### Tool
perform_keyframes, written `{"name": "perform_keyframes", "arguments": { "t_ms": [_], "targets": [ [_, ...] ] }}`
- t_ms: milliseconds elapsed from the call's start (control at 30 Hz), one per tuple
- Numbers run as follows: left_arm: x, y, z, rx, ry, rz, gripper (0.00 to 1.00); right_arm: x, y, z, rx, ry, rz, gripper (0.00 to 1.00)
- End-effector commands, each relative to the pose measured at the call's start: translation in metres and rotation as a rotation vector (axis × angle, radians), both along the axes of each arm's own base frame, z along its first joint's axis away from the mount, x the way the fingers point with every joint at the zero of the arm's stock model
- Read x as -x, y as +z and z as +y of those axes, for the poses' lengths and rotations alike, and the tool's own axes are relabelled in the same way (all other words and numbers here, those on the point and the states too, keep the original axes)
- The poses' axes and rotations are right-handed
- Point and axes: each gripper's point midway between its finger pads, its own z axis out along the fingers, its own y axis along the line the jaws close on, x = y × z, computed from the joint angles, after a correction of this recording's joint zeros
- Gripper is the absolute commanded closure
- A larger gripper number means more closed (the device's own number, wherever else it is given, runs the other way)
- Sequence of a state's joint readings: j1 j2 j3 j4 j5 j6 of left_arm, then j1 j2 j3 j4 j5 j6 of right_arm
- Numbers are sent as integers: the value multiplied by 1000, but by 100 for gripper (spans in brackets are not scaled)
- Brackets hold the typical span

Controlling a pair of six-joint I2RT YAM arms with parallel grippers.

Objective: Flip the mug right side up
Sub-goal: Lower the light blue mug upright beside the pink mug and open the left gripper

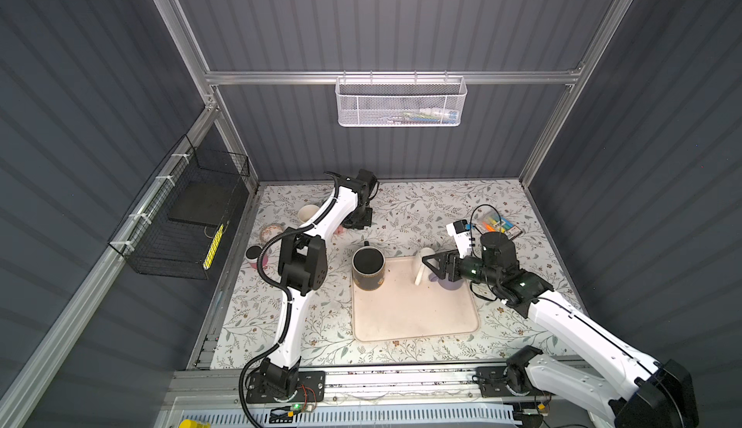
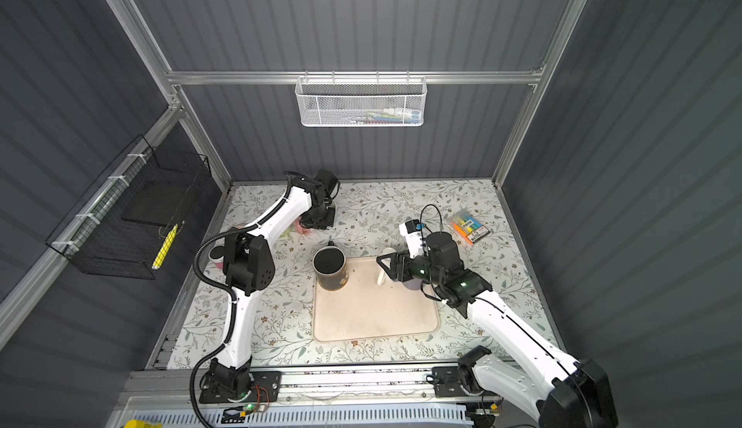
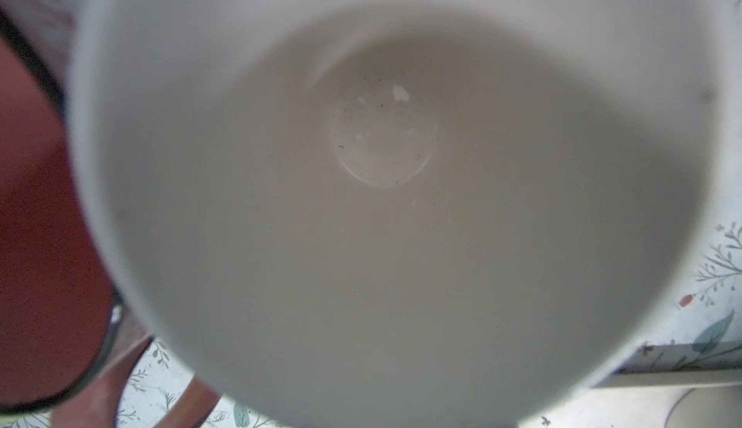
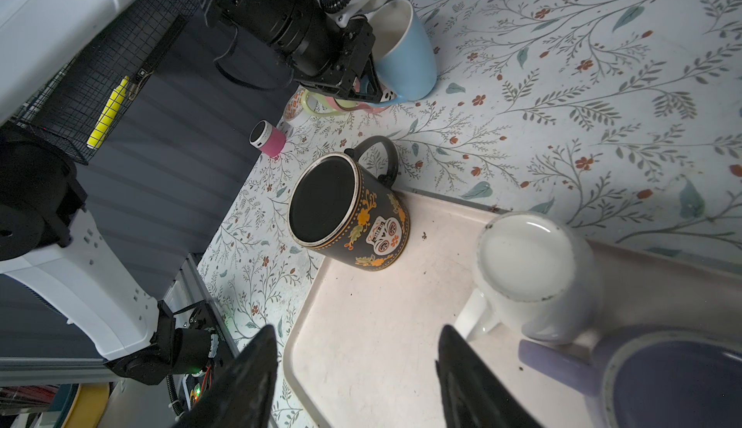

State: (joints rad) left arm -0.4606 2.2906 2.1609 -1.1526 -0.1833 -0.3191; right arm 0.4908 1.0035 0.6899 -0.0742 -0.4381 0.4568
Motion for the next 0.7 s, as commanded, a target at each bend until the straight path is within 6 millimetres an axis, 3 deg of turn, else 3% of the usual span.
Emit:
{"name": "perform_keyframes", "arguments": {
  "t_ms": [0,333,667],
  "targets": [
    [-8,7,1,11,28,-23,100,0,-2,0,-7,1,0,36],
    [-8,3,0,15,24,-8,100,-1,-3,0,-4,-2,1,37],
    [-10,1,-1,20,24,-12,86,-1,-3,1,-5,1,4,36]
  ]
}}
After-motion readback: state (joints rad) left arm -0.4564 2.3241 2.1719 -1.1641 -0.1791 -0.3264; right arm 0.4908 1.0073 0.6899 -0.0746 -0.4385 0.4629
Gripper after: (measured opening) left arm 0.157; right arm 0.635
